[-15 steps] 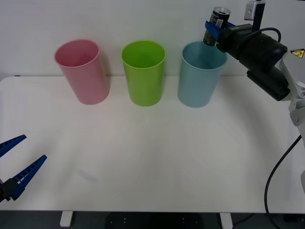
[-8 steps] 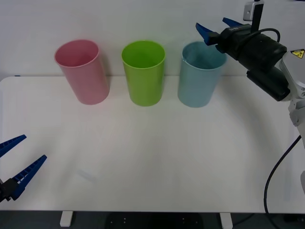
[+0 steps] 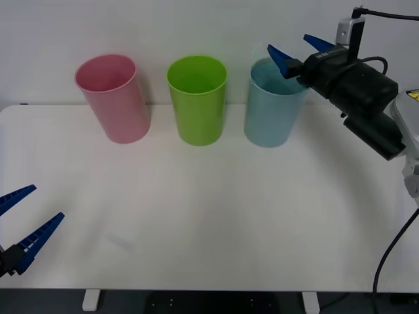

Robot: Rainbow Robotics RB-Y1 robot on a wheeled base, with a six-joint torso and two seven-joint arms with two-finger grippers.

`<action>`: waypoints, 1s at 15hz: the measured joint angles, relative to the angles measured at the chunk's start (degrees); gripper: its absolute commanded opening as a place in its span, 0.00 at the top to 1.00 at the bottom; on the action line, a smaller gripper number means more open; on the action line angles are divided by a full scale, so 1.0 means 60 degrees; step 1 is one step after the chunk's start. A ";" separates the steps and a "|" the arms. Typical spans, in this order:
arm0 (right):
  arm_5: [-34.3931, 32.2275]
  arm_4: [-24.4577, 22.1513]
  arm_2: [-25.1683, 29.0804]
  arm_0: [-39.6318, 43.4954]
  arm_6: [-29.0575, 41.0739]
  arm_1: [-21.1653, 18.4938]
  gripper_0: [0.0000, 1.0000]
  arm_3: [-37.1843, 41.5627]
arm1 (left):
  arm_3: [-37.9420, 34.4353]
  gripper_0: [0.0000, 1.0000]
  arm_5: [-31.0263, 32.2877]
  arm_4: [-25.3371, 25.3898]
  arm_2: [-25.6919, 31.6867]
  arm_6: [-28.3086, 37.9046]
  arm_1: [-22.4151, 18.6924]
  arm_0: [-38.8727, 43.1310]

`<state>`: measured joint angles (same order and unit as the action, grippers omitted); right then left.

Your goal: Grasp the object on the table and drop it into the matching bin: aluminum can to the light blue bin, PET bottle to the pink bin.

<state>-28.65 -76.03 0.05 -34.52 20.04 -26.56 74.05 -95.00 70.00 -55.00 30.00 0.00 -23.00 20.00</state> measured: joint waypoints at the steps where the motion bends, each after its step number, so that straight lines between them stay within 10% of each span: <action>1: -0.0017 0.0022 0.0017 0.0311 0.0000 -0.0014 0.00 0.0354 | 0.0000 0.00 0.0000 0.0000 0.0000 0.0000 0.0000 0.0000; 15: -0.3099 0.0628 0.1366 0.4208 -0.1926 -0.0100 0.00 0.3364 | 0.0000 0.00 0.0000 0.0000 0.0000 0.0000 0.0000 0.0000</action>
<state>-47.24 -72.26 8.25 -9.28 8.48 -27.16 94.24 -95.00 70.00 -55.00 30.00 0.00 -23.00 20.00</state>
